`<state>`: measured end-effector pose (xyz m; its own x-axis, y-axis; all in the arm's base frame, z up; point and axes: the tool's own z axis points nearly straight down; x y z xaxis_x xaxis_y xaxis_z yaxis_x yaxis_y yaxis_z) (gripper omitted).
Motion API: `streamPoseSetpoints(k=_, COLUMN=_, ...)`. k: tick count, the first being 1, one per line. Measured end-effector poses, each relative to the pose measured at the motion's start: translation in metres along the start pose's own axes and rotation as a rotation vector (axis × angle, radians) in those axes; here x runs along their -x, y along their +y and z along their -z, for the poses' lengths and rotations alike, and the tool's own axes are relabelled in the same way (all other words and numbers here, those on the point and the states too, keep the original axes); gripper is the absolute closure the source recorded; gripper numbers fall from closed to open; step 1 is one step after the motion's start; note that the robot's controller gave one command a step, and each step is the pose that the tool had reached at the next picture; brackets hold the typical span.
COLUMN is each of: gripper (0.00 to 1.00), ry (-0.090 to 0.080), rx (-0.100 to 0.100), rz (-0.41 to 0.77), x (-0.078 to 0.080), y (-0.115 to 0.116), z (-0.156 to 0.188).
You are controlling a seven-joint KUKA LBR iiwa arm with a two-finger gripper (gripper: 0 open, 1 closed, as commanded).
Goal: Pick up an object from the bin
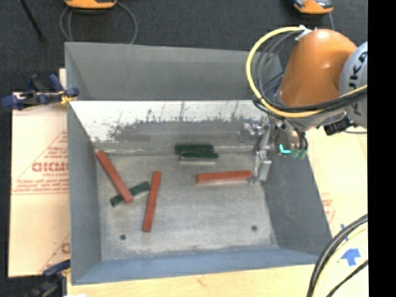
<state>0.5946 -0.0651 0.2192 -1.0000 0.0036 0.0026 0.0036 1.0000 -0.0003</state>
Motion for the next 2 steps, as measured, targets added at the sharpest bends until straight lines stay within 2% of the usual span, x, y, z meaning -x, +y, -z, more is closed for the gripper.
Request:
streamPoseSetpoints(k=1, gripper=0.0, ry=-0.007, rx=-0.002, rz=0.183, x=0.016, y=-0.006, z=-0.15)
streamPoseSetpoints(k=2, gripper=0.0, ry=-0.011, rx=-0.003, rz=0.26, x=0.01, y=-0.009, z=-0.117)
